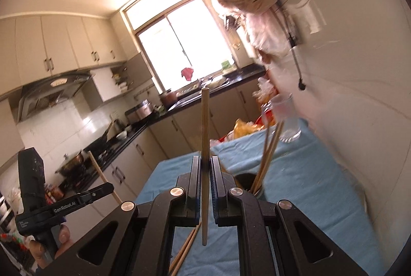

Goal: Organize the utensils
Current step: 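Lower both chopsticks into the black holder and open both tools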

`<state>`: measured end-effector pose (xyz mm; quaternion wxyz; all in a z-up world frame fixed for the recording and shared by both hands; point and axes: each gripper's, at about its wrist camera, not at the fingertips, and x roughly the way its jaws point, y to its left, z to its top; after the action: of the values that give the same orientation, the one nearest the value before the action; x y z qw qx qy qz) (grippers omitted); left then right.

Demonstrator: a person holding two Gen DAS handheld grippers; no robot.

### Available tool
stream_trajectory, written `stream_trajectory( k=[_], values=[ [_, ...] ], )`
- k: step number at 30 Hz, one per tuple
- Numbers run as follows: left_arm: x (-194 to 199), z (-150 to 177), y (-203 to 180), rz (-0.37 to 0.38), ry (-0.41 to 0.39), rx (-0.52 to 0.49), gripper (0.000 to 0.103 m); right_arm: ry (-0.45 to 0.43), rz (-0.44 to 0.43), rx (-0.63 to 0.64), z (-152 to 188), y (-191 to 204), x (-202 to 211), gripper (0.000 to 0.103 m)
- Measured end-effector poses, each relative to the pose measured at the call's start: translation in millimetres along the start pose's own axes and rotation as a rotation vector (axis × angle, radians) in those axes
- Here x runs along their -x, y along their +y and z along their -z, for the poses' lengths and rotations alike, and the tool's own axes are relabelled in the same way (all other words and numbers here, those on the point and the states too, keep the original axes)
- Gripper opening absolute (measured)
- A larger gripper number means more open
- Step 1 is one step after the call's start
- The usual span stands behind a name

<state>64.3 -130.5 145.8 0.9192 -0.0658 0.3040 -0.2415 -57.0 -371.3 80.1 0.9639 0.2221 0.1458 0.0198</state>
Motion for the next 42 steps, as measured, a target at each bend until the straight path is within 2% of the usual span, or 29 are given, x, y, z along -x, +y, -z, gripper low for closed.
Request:
stream_trajectory(
  k=[7,15,20,26,39,40,41,42],
  values=[
    [-23,-44,-19,0.069,-0.04,0.049,0.006,-0.071,0.055,-0.034,-31,-23,1,0.007],
    [-58,-77,-38,0.106,-0.075,0.085,0.006,-0.09,0.081,-0.032,-52,-31,-12,0.007],
    [-90,-76,-48,0.098,-0.058,0.093,0.006,-0.089,0.111,-0.007,-53,-34,-32,0.007],
    [-134,-61,-49,0.079,-0.007,0.1,0.006,-0.045,0.126,-0.022,-45,-51,-59,0.007],
    [-169,-32,-39,0.056,0.09,0.088,0.008,0.101,0.143,-0.002,-10,-61,-101,0.008],
    [-168,-32,-38,0.057,0.096,0.089,0.012,0.101,0.149,0.002,-9,-61,-101,0.012],
    [-167,-32,-36,0.058,0.097,0.092,0.022,0.098,0.158,0.006,-9,-59,-98,0.016],
    [-164,-32,-35,0.058,0.092,0.096,0.028,0.093,0.158,0.007,-10,-59,-97,0.027]
  ],
)
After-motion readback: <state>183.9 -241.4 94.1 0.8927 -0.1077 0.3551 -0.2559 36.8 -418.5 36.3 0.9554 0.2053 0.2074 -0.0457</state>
